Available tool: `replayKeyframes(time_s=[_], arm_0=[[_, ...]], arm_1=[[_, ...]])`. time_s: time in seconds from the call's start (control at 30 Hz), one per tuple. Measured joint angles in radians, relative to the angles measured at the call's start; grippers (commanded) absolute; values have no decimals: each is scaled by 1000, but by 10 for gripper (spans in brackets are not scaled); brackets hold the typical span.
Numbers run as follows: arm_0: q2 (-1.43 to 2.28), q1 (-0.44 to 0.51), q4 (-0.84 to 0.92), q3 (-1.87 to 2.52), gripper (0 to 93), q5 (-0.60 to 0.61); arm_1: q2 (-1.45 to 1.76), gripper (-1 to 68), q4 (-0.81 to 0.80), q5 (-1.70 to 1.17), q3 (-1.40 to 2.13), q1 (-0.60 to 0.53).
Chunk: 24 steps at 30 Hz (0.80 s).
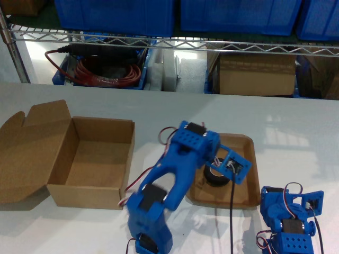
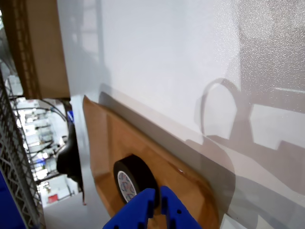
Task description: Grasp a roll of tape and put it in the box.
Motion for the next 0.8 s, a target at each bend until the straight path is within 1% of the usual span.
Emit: replayKeyframes(time_s=[0.13, 0.37, 0.5, 0.67, 0.8], arm_0=[[-176, 23, 52, -120, 353, 0], [-241, 25, 146, -132, 323, -20], [-284, 31, 141, -138, 308, -20], [-347, 63, 94, -150, 290, -35], [-388, 63, 77, -169, 270, -49]], arm_1=[[0, 3, 0, 0, 0, 0], [0, 3, 0, 0, 0, 0], [0, 3, 0, 0, 0, 0], [0, 3, 0, 0, 0, 0], [0, 3, 0, 0, 0, 0]])
